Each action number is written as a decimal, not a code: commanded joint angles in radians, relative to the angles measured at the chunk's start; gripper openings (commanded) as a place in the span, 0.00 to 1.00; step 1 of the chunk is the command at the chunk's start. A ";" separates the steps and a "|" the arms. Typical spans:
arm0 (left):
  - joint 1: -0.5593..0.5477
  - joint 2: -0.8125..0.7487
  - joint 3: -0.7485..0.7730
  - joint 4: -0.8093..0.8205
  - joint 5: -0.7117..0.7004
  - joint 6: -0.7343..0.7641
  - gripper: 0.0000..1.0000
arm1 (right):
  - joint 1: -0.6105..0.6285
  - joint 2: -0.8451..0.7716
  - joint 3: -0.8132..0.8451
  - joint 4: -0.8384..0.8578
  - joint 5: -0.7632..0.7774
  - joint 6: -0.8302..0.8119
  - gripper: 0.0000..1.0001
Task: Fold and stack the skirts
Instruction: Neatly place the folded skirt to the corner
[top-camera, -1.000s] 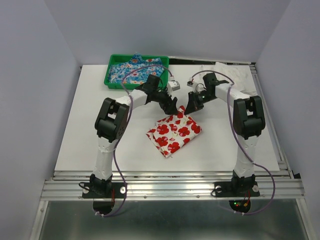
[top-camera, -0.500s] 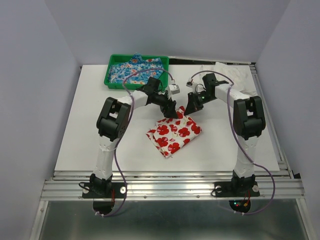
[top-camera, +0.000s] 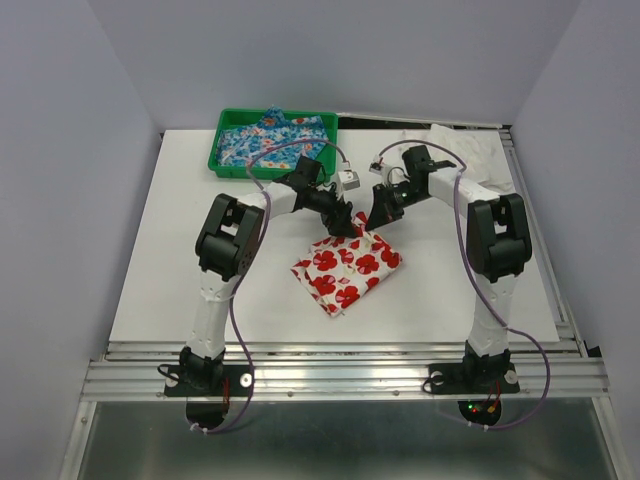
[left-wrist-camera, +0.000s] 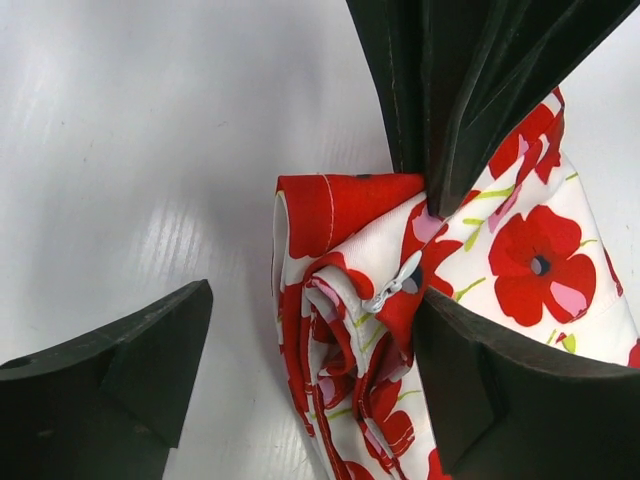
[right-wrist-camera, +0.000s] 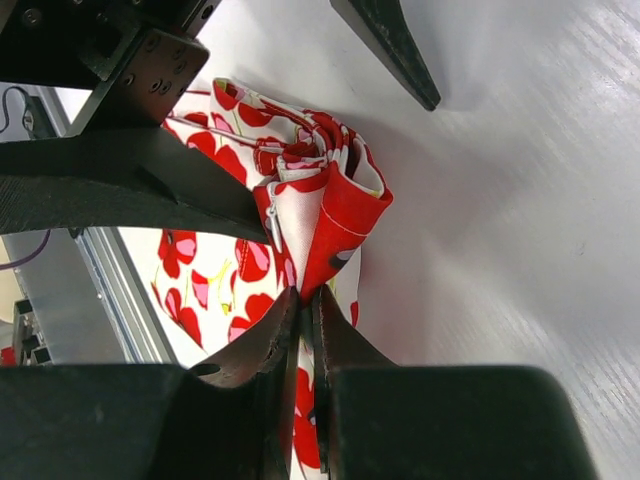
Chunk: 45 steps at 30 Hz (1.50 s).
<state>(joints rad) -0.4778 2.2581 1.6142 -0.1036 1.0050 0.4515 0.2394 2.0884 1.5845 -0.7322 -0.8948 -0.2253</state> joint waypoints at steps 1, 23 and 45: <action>-0.005 -0.015 0.001 0.053 0.040 -0.010 0.85 | 0.017 -0.051 0.008 0.010 -0.046 -0.016 0.01; 0.008 -0.094 -0.109 0.091 0.142 -0.014 0.00 | -0.009 -0.057 0.015 0.103 0.080 0.110 0.75; 0.064 -0.106 -0.111 0.257 0.138 -0.200 0.00 | -0.091 -0.275 -0.782 1.234 0.008 0.854 1.00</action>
<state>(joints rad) -0.4225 2.2074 1.4979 0.0978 1.1130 0.2768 0.1390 1.7924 0.8211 0.2192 -0.9035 0.5137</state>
